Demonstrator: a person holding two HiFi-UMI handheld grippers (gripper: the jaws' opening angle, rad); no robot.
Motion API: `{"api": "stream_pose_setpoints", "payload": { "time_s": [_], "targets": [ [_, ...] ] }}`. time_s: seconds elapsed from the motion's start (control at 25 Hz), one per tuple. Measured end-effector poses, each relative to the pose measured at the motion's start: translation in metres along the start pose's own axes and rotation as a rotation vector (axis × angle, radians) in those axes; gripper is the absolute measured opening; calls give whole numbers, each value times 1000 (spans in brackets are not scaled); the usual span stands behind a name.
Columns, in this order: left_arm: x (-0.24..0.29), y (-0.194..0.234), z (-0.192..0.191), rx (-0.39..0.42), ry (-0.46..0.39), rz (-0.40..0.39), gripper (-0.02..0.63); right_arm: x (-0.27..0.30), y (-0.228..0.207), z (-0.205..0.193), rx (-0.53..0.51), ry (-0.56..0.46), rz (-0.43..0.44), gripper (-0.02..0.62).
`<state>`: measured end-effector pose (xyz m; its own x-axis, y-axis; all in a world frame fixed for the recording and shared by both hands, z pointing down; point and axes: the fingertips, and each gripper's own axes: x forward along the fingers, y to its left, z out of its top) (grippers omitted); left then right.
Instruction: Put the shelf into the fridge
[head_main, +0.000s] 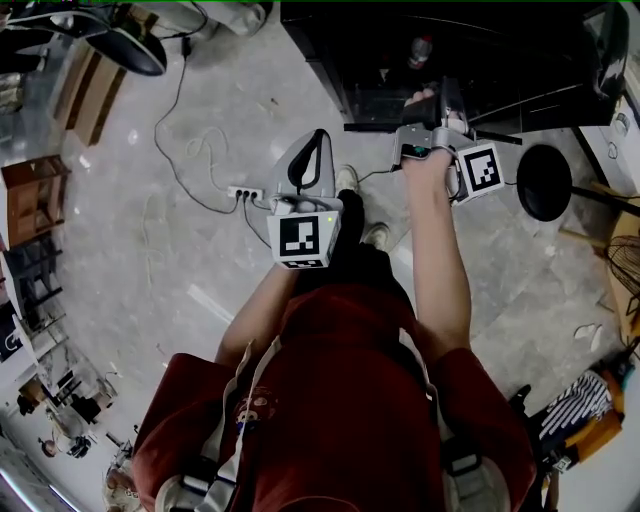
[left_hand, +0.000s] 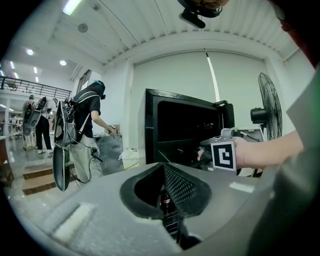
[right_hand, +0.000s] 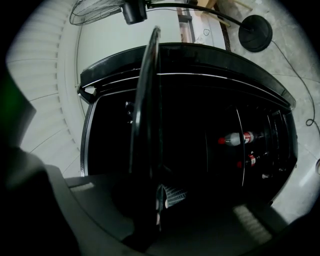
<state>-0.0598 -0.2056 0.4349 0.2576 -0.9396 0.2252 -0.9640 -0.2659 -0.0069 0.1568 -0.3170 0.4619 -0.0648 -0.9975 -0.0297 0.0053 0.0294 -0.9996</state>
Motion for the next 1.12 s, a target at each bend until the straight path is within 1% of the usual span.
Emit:
{"api": "stream_pose_setpoints", "payload": {
  "time_s": [0.2,0.36,0.52,0.64,0.88,1.12],
  "targets": [
    [-4,-8,-16,-24,-11,-15,5,8,-4,1,2,-16,15,8],
    [-6,-16,-25,-59,-46,-27,5,13,-8,1,1,-12,36,8],
    [7,-11,-29,-40,-64,-21,5,30,-1,-1,3,-15,22,8],
    [7,-11,-37,-45,-72,-21,5,35,1,-1,1,-17,2,8],
    [2,-14,-46,-54,-57,-32,5,51,-1,-1,-3,-23,17,8],
    [2,-17,-49,-59,-77,-30,5,70,1,-2,0,-19,28,8]
  ]
}}
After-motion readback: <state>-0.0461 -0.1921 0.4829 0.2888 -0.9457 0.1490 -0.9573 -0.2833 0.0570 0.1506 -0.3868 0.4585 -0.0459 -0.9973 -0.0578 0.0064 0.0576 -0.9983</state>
